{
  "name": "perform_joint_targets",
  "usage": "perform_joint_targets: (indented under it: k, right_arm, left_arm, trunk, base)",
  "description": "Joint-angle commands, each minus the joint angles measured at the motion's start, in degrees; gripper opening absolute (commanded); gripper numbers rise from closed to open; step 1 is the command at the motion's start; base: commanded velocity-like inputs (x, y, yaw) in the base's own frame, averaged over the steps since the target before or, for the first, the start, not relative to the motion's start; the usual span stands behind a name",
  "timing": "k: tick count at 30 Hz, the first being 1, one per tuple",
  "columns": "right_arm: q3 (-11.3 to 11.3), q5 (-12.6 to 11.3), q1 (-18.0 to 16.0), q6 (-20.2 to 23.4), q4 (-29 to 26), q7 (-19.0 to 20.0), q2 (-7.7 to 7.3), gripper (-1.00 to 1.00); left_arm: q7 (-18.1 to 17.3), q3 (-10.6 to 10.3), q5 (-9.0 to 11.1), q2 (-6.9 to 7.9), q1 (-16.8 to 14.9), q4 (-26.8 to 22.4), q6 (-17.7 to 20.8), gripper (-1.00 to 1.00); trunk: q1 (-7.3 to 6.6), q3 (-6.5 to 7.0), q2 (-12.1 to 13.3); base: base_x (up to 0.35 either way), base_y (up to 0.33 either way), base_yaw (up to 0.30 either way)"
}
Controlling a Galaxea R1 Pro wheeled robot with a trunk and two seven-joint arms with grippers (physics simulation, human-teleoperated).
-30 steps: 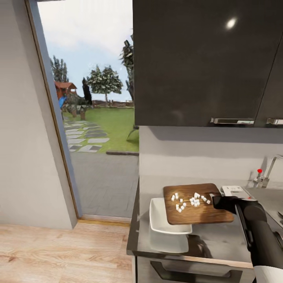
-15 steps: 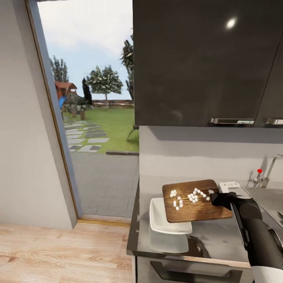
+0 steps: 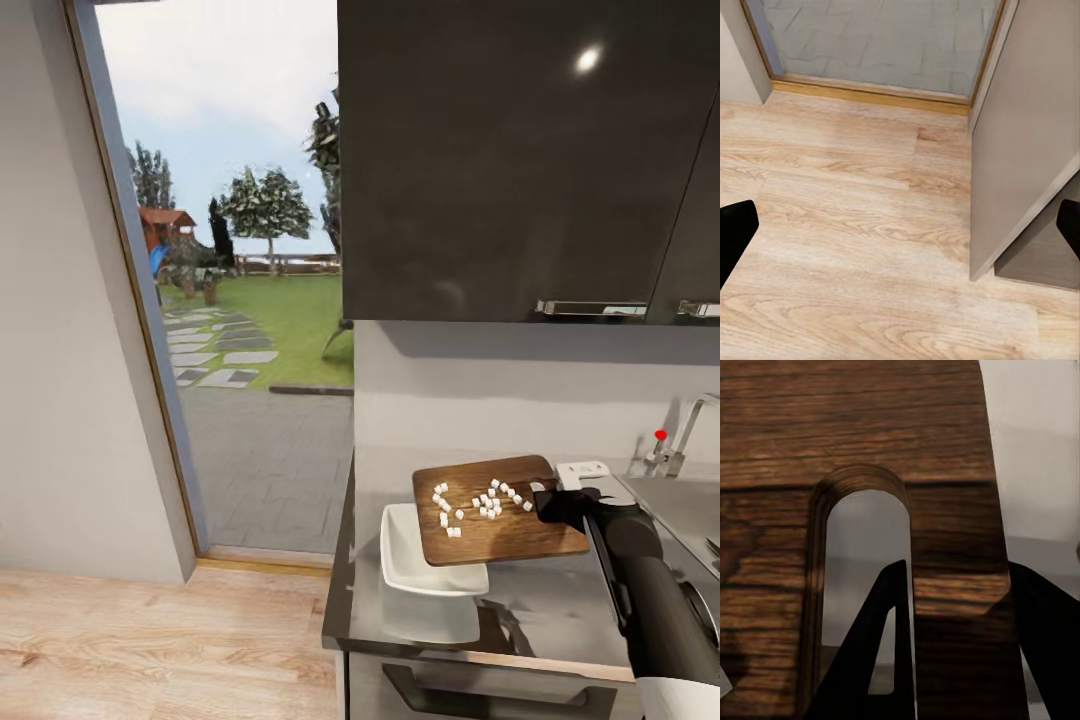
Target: In the kitchen, take the Vidalia onion out of the sink, dice it on the chopping board with the paring knife, put the diced onion into the bowl on the countertop, then place both the paring knife and the chopping board into the sink.
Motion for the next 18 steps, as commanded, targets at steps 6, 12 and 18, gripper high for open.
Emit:
perform_joint_targets:
  k: [6,12,18]
  right_arm:
    - [3.2,0.6,0.0,0.2,-0.7,-0.7,0.01,-1.0]
    - [4.3,0.6,0.0,0.2,-0.8,-3.4,0.01,-1.0]
    - [4.4,0.6,0.0,0.2,-0.8,-3.7,0.02,-1.0]
  left_arm:
    - [0.5,-0.4,0.4,0.09,0.0,0.0,-0.1,1.0]
    - [0.5,-0.4,0.4,0.09,0.0,0.0,-0.1,1.0]
    - [0.5,-0.4,0.4,0.09,0.0,0.0,-0.1,1.0]
  trunk:
    - [0.02,-0.01,0.0]
    - [0.02,-0.01,0.0]
    - [0.02,-0.01,0.0]
  base:
    - [0.0,0.0,0.0]
    - [0.0,0.0,0.0]
    - [0.0,0.0,0.0]
